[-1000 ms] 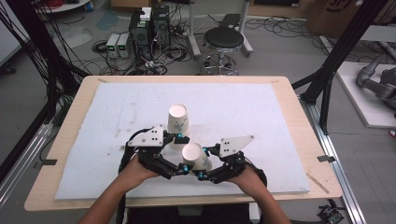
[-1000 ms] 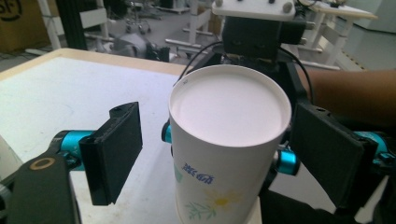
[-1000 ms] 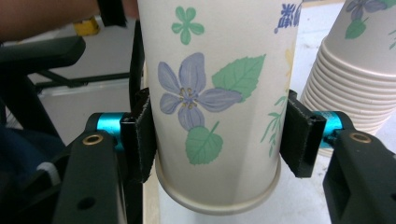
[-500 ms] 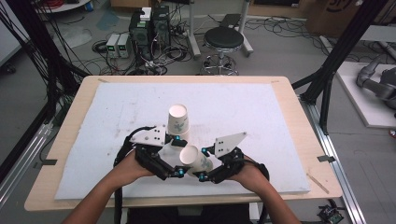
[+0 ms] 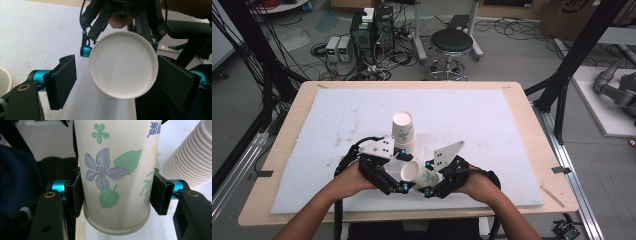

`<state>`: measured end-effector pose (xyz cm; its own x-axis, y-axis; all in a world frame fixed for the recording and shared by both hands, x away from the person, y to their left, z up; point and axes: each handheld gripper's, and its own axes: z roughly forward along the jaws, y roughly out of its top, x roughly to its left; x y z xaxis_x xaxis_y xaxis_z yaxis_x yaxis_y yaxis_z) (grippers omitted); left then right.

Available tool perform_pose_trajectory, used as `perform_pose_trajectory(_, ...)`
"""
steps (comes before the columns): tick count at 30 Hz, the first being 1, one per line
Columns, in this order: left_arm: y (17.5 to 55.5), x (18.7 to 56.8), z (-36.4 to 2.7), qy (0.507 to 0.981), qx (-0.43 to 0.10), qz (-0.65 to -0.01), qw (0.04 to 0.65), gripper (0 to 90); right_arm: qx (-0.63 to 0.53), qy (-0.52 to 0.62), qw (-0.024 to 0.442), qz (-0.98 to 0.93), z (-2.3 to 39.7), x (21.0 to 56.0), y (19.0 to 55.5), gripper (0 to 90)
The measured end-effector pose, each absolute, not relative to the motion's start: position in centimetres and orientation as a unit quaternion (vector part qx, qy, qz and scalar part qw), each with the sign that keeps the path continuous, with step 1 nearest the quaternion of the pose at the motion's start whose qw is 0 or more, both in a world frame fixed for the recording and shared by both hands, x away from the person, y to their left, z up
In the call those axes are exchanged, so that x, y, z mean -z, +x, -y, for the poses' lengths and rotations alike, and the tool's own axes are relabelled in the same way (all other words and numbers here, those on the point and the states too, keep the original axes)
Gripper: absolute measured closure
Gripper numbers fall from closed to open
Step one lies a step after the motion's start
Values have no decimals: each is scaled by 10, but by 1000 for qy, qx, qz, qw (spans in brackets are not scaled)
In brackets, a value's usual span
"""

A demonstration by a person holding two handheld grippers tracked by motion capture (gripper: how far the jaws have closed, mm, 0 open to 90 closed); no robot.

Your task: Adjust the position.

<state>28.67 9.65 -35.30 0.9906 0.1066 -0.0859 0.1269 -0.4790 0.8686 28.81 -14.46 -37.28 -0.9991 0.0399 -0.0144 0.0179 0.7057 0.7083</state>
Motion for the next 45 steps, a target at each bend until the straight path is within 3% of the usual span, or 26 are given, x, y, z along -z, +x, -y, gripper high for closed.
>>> perform_pose_trajectory(15,287,358,-87,888,34,-59,455,228,-314,5,18,-949,130,374,284,380)
perform_pose_trajectory(24,287,362,-85,897,39,-48,437,354,-291,7,10,-957,127,376,283,378)
perform_pose_trajectory(28,285,363,-84,901,34,-41,431,368,-284,6,-1,-959,127,377,284,377)
perform_pose_trajectory(31,285,363,-86,896,31,-43,440,372,-288,9,2,-958,128,378,283,339)
perform_pose_trajectory(32,285,364,-88,894,29,-47,444,372,-295,9,6,-955,129,378,284,309)
perform_pose_trajectory(33,285,364,-90,890,26,-50,453,372,-321,25,10,-947,133,378,285,220)
perform_pose_trajectory(35,285,365,-94,879,24,-54,473,372,-334,37,13,-942,136,377,285,198)
perform_pose_trajectory(45,282,372,-108,837,29,-74,541,369,-457,74,5,-887,162,373,285,198)
